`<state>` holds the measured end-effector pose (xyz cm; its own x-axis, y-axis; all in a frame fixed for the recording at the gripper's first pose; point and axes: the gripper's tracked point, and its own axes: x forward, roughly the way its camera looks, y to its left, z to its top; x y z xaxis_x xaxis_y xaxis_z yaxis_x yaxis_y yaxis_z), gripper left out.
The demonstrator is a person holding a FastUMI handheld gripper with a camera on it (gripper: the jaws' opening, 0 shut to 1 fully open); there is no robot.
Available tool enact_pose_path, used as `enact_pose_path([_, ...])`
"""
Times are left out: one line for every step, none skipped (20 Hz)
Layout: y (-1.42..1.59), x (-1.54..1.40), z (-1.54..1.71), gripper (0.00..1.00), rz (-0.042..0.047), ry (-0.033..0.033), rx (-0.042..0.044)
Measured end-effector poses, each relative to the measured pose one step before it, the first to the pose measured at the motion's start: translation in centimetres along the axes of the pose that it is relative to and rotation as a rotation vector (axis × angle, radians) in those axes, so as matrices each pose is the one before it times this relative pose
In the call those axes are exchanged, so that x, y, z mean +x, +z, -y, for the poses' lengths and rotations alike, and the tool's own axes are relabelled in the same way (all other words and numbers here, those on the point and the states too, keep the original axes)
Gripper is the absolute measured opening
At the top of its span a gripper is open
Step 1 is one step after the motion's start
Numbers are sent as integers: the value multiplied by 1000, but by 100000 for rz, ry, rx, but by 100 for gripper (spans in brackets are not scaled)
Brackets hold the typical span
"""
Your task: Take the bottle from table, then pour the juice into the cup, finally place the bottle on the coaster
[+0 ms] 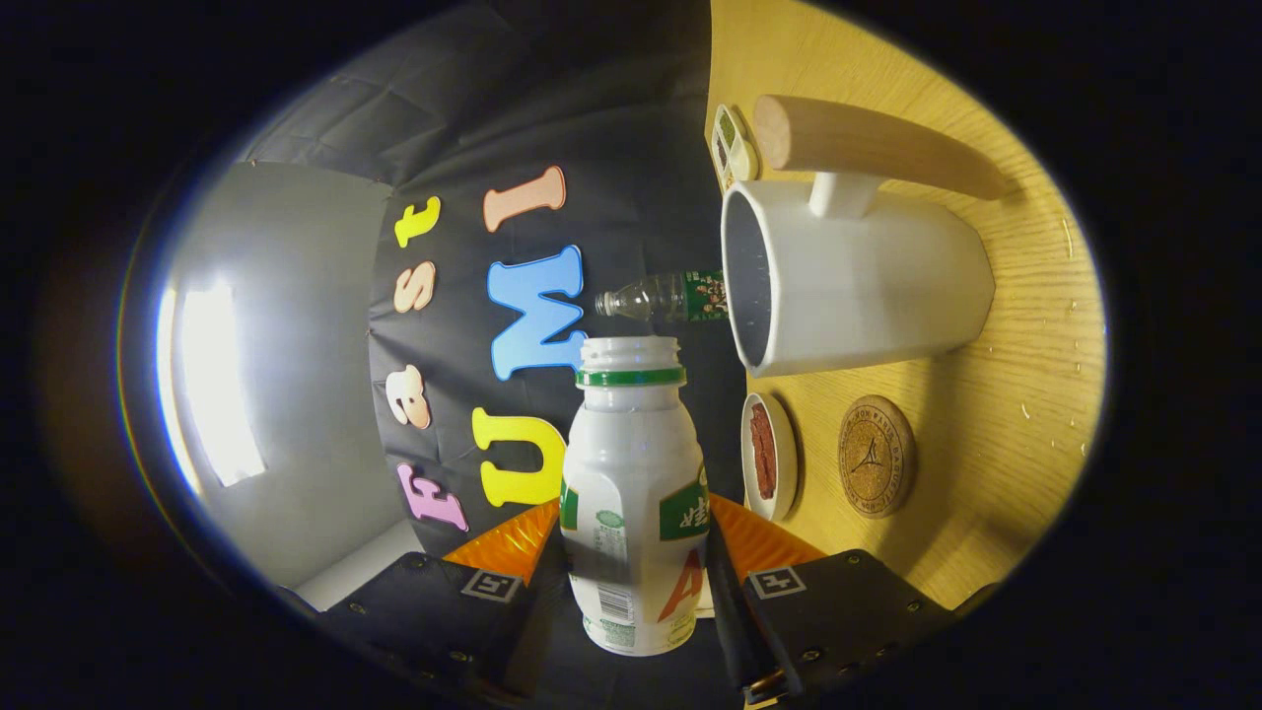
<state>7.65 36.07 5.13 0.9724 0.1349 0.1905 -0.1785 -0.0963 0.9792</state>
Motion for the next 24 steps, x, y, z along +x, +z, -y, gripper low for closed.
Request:
enact_pose_path([12,-37,47,69,-176,-453,782])
enact_pose_path([-183,48,-152,69,-137,95,560])
enact_pose_path([-42,36,-18,69,-28,166,390])
enact_pose_path([-33,61,-8,69,-208,149,-41])
enact_pose_path([6,105,49,69,1,-136,-167])
enact_pose_path([-9,35,-91,69,59,38,-66])
enact_pose_path([51,68,-2,69,67,190,93])
enact_pose_path([-19,9,-76,69,-31,25,212])
enact_pose_path([-160,30,22,69,-438,-202,73])
enact_pose_path([-24,176,9,69,-115,-156,-7])
enact_pose_path([-72,73,34,69,-196,-155,79])
enact_pose_path([-73,25,-135,69,83,122,255])
enact_pose_path([46,-67,-49,69,107,167,363])
enact_pose_path([-2,0,-78,69,137,280,179])
enact_pose_path([6,59,-19,69,-47,174,-55])
enact_pose_path([-106,-50,-89,69,28,86,-134])
enact_pose_path([-28,1,-71,69,-14,-102,111])
enact_pose_path([-18,185,-138,69,49,12,512])
enact_pose_path([20,59,-128,69,95,244,634])
enact_pose_path([-92,-28,-68,69,23,159,408])
enact_pose_path([-12,106,-7,69,64,38,109])
enact_pose_path([4,-92,-104,69,33,40,26])
enact_pose_path([55,48,-47,69,154,104,258])
enact_pose_path([-14,2,-176,69,119,275,405])
